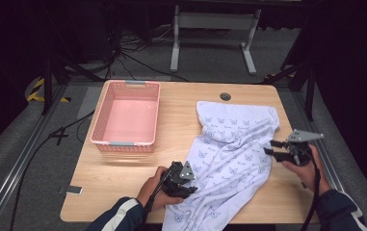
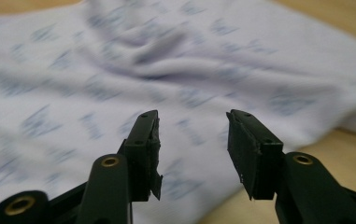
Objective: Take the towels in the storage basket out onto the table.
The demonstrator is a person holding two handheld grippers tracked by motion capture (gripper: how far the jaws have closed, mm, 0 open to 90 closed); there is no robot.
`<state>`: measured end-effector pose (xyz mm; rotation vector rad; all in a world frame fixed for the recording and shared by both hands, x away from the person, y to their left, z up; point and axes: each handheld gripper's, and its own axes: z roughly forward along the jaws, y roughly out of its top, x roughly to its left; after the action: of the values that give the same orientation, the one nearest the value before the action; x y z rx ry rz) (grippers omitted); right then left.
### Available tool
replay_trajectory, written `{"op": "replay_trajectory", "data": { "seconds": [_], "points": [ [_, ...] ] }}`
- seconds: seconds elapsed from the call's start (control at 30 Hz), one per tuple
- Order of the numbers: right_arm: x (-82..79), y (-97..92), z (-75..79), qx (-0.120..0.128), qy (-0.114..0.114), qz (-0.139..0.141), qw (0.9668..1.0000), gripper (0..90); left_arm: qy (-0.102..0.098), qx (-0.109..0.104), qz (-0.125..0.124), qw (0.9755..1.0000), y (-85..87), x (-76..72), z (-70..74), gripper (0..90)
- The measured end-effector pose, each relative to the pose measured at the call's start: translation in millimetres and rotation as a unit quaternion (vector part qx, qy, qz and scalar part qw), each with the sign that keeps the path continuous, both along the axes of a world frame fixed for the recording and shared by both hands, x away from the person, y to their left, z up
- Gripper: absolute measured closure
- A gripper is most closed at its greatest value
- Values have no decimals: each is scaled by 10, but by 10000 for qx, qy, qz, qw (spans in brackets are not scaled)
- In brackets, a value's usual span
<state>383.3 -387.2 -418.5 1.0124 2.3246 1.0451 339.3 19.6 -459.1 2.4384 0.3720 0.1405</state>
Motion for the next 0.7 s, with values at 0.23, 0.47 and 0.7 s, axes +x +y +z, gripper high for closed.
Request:
{"op": "replay_trajectory", "data": {
  "seconds": [0.23,0.47,0.7],
  "points": [
    [-265,341,-304,-559,425,546,9960,588,-49,-19,31,10000,-87,94,-4,540],
    [-25,134,-353,-324,482,-83,9983,556,-80,-180,366,9991,-157,233,-28,544],
    [333,65,-371,-190,393,-371,9984,561,-191,-325,593,9975,-293,466,-45,555]
  ]
}}
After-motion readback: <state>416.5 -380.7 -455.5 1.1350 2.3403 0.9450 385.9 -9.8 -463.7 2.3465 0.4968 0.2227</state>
